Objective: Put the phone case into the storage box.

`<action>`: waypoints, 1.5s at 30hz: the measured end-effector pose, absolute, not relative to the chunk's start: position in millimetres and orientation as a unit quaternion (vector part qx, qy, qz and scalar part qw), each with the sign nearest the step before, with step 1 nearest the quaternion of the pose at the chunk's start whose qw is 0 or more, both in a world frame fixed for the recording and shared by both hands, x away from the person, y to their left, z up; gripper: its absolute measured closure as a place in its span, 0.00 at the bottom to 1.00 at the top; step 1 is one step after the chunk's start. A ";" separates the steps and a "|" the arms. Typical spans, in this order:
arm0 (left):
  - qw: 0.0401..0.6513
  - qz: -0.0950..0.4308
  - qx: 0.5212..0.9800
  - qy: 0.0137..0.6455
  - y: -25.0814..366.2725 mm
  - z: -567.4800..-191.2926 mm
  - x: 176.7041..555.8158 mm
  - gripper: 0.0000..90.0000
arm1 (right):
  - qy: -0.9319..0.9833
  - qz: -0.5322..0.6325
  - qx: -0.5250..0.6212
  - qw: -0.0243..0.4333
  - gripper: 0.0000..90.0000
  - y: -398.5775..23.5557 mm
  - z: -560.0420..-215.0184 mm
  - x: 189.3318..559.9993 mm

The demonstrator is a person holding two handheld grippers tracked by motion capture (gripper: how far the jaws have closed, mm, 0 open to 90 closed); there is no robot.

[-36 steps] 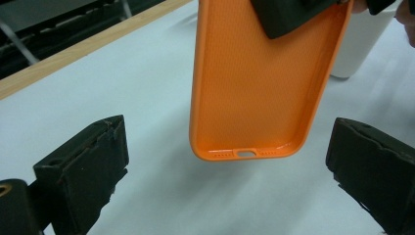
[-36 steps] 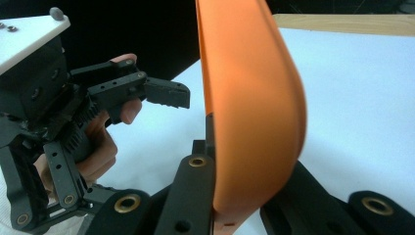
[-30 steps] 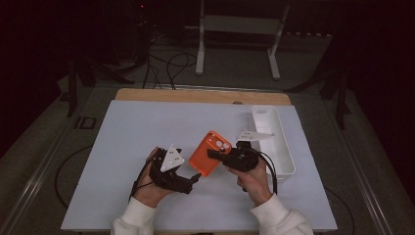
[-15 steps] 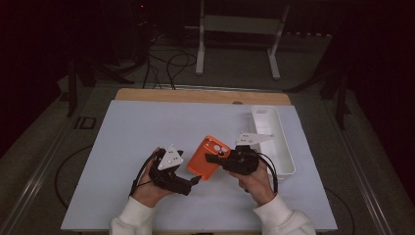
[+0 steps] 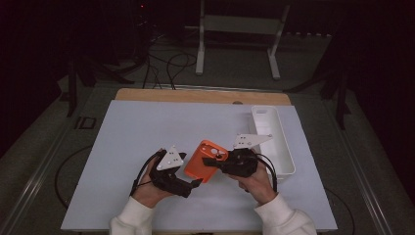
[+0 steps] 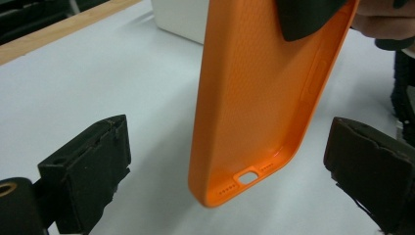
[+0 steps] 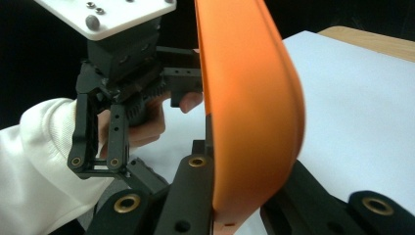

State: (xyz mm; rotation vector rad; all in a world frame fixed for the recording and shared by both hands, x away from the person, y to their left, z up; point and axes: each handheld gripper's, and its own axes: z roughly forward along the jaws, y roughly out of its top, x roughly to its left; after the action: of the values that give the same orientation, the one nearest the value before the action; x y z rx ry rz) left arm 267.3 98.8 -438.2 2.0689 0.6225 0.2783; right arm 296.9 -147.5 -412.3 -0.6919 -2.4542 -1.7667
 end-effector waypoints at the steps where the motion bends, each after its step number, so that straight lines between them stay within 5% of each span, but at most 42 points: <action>1: 0.463 0.111 0.842 0.252 98.4 -438.5 267.1 0.05 | -0.792 -0.570 -0.219 0.021 0.96 -146.9 -412.1 296.8; 11: 0.475 0.088 0.843 0.236 98.4 -439.9 265.9 0.22 | -0.797 -0.572 -0.191 0.035 0.96 -143.2 -410.2 293.3; 26: 0.491 0.027 0.847 0.201 102.4 -440.7 268.1 0.70 | -0.801 -0.574 -0.165 0.050 0.96 -147.8 -410.1 293.4; 45: 0.511 -0.002 0.839 0.187 103.2 -440.6 268.0 0.95 | -0.801 -0.577 -0.150 0.056 0.84 -153.9 -410.6 299.4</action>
State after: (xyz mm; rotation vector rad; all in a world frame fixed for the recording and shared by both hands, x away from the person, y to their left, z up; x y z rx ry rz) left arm 268.0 103.2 -440.6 2.0198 0.4491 -0.0059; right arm 299.4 -153.9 -410.6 -0.4551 -2.4295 -1.7519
